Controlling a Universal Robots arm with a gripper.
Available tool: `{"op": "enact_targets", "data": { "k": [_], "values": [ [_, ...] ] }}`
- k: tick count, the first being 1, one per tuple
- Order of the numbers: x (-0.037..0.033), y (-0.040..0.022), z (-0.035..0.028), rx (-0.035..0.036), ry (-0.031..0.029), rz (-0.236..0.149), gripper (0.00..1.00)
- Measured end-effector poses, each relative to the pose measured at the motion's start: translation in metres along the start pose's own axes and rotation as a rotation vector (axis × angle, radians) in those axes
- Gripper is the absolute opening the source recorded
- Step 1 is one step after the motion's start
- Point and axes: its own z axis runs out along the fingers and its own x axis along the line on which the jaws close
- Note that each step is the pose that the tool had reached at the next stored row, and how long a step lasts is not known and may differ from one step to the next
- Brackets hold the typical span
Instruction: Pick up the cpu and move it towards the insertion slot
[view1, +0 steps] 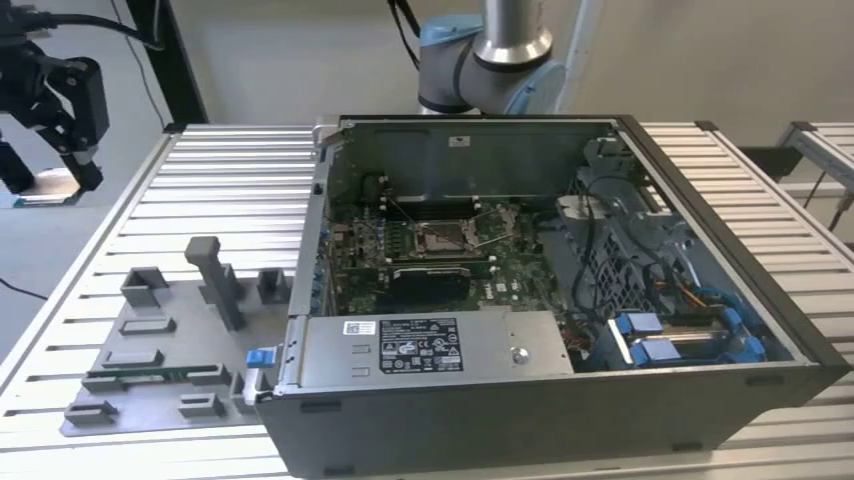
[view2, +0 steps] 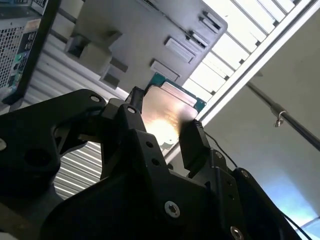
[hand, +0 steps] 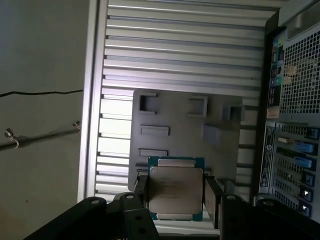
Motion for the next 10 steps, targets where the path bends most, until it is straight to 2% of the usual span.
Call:
{"op": "enact_targets", "data": {
  "k": [10],
  "values": [
    [-0.0456,-0.002,0.0001,0.0,0.0,0.0,0.0]
  ]
}}
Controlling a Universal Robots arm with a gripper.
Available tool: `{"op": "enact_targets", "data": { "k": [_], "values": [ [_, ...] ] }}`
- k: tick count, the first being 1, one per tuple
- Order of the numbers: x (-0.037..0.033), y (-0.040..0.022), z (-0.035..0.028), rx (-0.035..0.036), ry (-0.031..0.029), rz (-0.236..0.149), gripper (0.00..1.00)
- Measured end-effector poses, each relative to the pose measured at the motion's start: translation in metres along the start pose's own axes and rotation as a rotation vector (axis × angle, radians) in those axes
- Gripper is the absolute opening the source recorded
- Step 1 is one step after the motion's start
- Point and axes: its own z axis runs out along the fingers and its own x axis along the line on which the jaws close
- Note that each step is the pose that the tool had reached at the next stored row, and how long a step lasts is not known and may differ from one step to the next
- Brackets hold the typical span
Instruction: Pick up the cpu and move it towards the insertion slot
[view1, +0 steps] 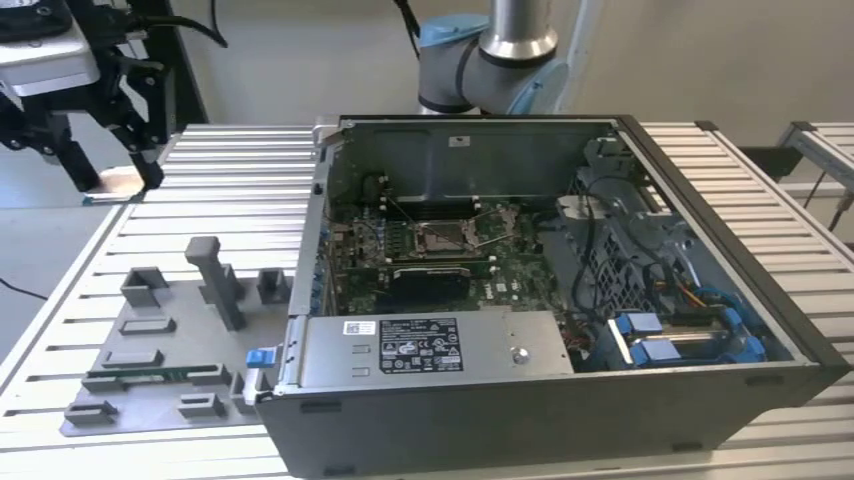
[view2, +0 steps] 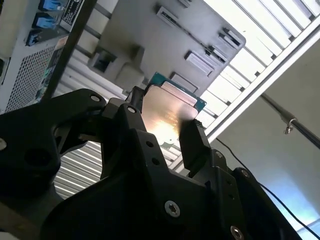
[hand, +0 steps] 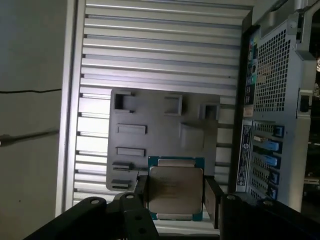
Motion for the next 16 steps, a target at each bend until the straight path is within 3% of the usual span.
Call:
{"op": "enact_targets", "data": {
  "k": [16],
  "values": [
    [-0.0725,-0.001,-0.0001,0.0001,0.0001,0.0,0.0]
  ]
}}
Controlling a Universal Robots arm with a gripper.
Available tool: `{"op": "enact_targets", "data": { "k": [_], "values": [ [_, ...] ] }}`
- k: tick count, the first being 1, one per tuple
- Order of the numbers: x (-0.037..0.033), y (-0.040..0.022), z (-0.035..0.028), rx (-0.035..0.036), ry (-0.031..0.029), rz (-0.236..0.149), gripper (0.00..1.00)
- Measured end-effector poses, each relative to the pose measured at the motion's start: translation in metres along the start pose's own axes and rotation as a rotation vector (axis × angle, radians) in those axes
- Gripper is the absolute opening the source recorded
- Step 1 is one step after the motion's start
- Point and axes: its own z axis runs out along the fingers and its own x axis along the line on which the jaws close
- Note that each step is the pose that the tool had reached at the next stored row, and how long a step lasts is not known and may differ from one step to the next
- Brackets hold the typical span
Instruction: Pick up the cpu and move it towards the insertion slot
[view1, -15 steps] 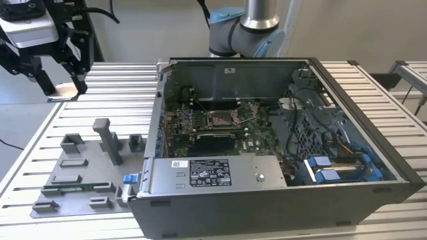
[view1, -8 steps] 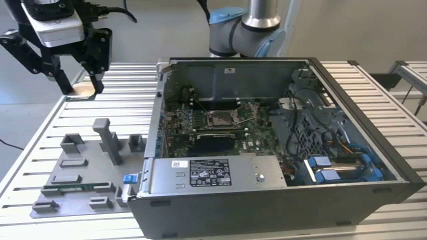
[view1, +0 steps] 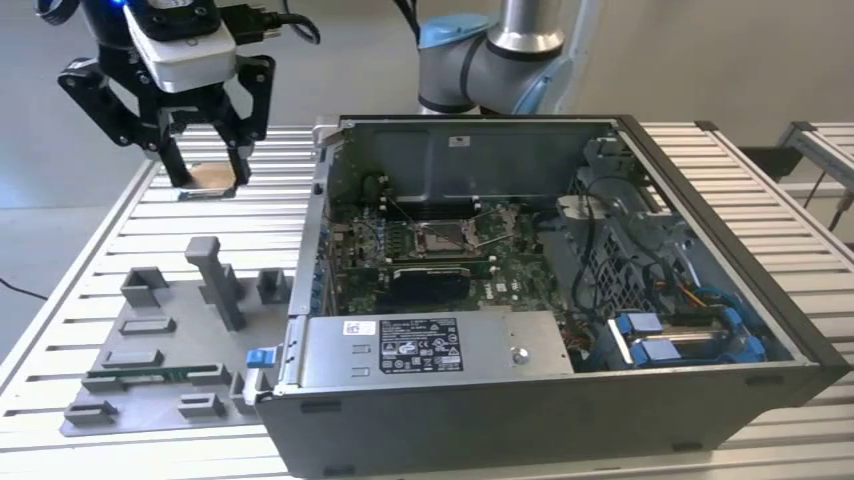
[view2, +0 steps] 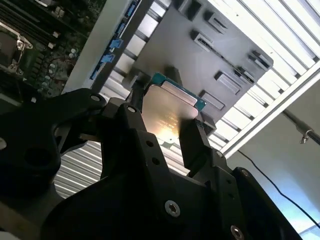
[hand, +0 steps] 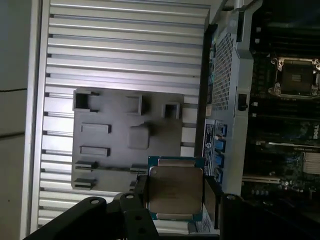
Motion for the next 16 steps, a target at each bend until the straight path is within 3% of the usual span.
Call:
{"op": "enact_targets", "data": {
  "k": [8,16],
  "values": [
    [-0.0364,-0.0007,-0.0001,0.0,0.0,0.0,0.0],
    [-0.0678,-0.0001,-0.0001,0.0,0.0,0.0,0.0]
  ]
}}
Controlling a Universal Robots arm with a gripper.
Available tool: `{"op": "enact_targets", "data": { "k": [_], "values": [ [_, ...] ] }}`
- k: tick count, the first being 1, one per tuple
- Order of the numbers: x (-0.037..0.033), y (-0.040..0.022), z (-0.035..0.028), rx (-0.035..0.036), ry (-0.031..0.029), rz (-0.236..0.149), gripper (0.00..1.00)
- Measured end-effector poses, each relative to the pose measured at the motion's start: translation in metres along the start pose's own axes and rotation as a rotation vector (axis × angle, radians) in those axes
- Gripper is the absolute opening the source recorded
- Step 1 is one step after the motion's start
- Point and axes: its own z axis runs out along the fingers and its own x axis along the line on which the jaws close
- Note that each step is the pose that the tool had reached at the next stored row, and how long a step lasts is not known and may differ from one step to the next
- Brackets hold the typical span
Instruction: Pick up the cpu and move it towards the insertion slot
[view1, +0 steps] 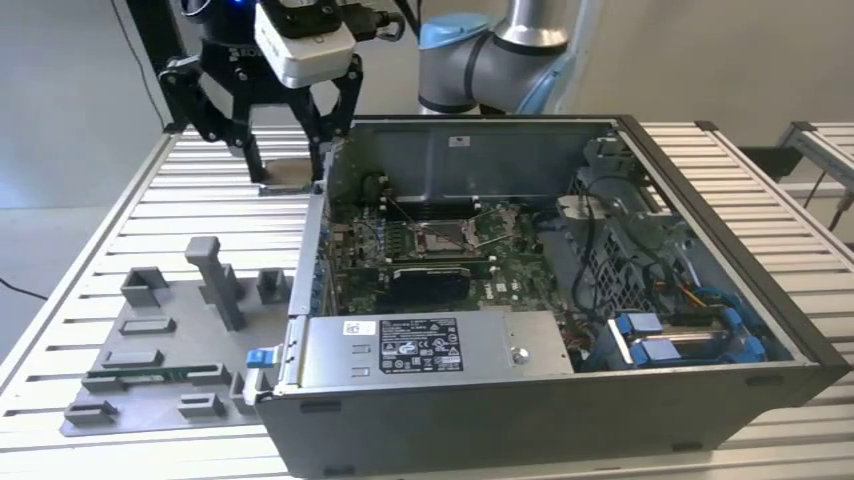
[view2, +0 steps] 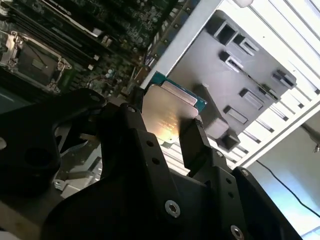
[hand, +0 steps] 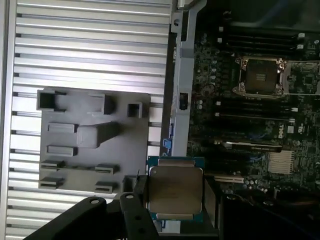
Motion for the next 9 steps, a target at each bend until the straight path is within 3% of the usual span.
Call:
{"op": "enact_targets", "data": {
  "k": [9],
  "values": [
    [-0.0373,0.0003,0.0003,0.0,0.0,0.0,0.0]
  ]
}}
